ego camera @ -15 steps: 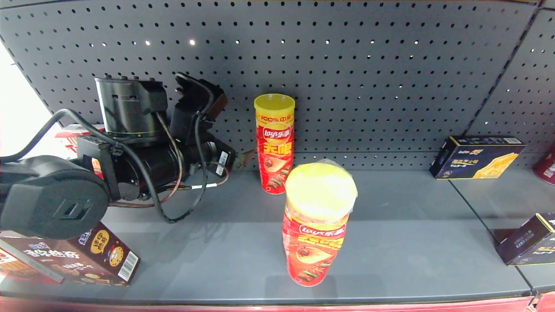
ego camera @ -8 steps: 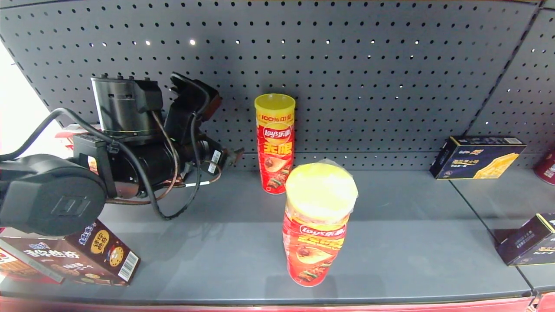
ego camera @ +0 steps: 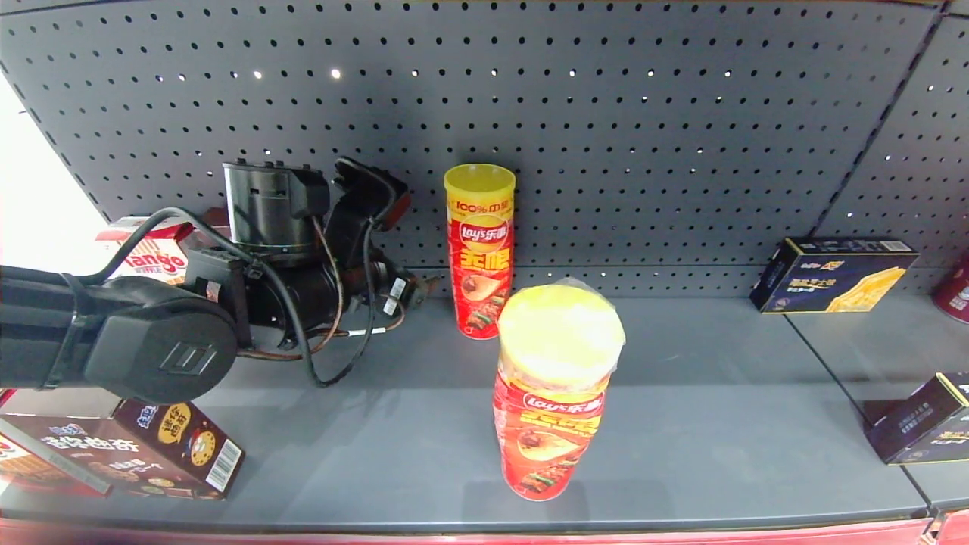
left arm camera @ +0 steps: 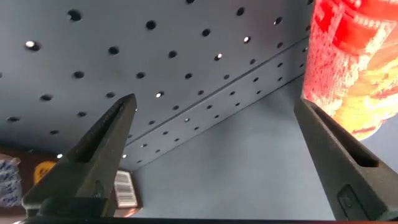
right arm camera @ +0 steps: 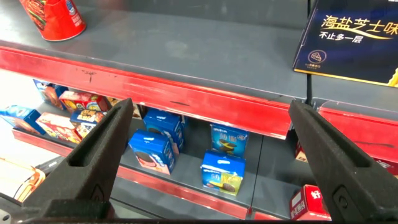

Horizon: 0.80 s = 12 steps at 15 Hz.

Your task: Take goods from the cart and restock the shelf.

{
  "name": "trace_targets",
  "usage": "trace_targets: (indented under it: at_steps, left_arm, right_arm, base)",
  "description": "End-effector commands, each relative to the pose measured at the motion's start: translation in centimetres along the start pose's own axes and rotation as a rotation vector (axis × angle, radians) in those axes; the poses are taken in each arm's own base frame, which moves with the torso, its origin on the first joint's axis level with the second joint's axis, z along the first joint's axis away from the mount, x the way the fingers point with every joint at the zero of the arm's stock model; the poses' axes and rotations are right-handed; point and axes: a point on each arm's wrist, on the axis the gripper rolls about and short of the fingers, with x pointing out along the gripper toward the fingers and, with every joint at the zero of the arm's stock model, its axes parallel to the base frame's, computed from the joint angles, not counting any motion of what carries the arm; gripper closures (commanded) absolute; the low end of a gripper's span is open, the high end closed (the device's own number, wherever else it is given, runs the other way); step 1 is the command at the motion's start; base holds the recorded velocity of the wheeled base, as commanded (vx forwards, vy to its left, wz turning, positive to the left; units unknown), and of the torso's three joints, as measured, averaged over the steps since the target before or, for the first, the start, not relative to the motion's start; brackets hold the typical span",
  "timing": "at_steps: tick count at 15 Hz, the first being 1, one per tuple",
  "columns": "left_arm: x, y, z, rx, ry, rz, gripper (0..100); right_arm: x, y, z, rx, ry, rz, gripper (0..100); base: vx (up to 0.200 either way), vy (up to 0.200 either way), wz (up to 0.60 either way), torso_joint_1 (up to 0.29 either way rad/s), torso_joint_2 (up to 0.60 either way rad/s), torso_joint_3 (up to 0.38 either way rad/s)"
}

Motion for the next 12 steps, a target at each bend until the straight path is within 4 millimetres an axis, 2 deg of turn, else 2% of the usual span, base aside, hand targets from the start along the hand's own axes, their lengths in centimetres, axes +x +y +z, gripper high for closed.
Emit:
trace_targets:
  at_steps: [1, 12]
  left_arm:
    - [0.5, -0.3, -0.1, 0.002, 0.007, -0.006, 0]
    - [1.4, -1.7, 0.5, 0.010, -0.009, -0.040, 0]
  right_arm:
    - [0.0, 0.0, 0.0, 0.000, 0.000, 0.001, 0]
    - [0.0, 0.0, 0.0, 0.000, 0.000, 0.001, 0]
  base:
    - [0.000, 0.000, 0.00, 0.000, 0.00, 0.000]
    - [0.000, 0.000, 0.00, 0.000, 0.00, 0.000]
